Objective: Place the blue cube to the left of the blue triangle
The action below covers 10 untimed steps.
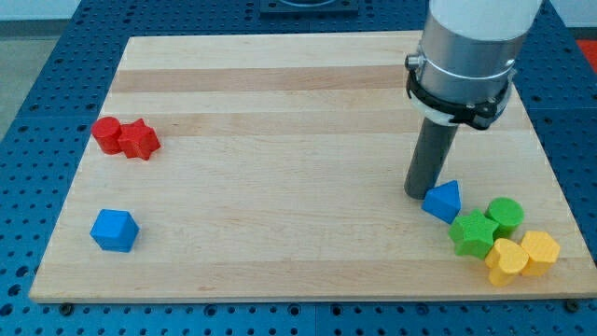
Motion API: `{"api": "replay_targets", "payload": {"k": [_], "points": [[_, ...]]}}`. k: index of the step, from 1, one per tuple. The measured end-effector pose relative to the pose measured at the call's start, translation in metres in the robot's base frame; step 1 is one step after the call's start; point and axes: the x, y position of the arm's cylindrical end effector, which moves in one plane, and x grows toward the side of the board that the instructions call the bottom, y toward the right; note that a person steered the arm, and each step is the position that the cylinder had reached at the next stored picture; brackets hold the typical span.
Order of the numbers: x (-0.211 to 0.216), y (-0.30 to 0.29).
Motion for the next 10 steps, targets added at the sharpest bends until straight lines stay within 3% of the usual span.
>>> {"api": "replay_targets", "payload": {"k": [2, 10], "points": [[0.009, 0.013], [-0.003, -0.415]]}}
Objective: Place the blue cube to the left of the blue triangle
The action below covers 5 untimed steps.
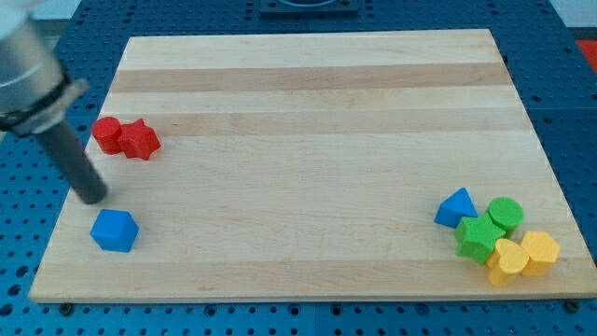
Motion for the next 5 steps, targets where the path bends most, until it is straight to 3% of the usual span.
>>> {"api": "replay_targets", "payload": {"k": [1, 3, 5], "points": [[-0.001, -0.019], [0.038, -0.019], [0.059, 0.026]]}}
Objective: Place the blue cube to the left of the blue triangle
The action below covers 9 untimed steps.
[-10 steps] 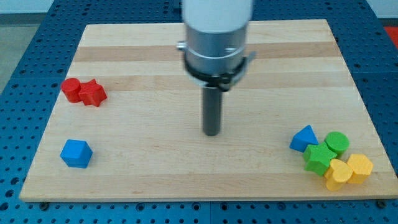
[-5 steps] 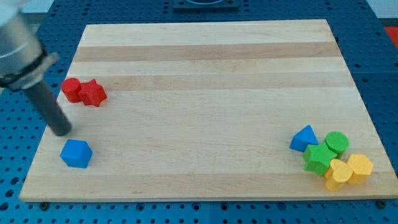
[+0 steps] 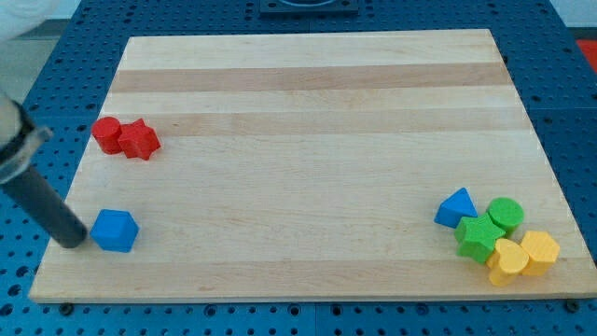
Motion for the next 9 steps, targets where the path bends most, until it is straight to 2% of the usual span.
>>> {"api": "replay_targets", "payload": {"k": [2, 4, 6, 8, 9], "points": [[-0.003, 0.062], [-0.036, 0.114], [-0.034, 0.171], [0.0, 0.18], [0.0, 0.197]]}}
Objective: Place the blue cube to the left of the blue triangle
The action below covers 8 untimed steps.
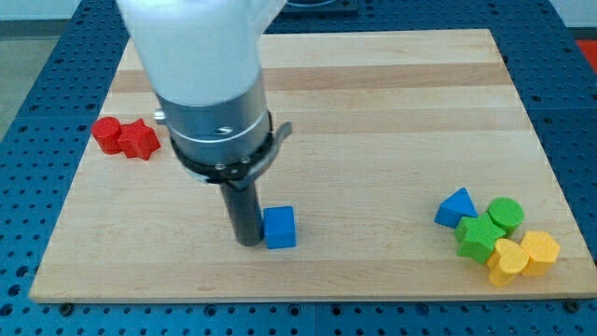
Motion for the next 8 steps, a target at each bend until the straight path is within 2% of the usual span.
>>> {"api": "replay_targets", "payload": {"k": [2, 5, 6, 7, 8], "points": [[-0.027, 0.071], [-0.03, 0.164], [-0.03, 0.166], [-0.028, 0.113], [-0.027, 0.035]]}}
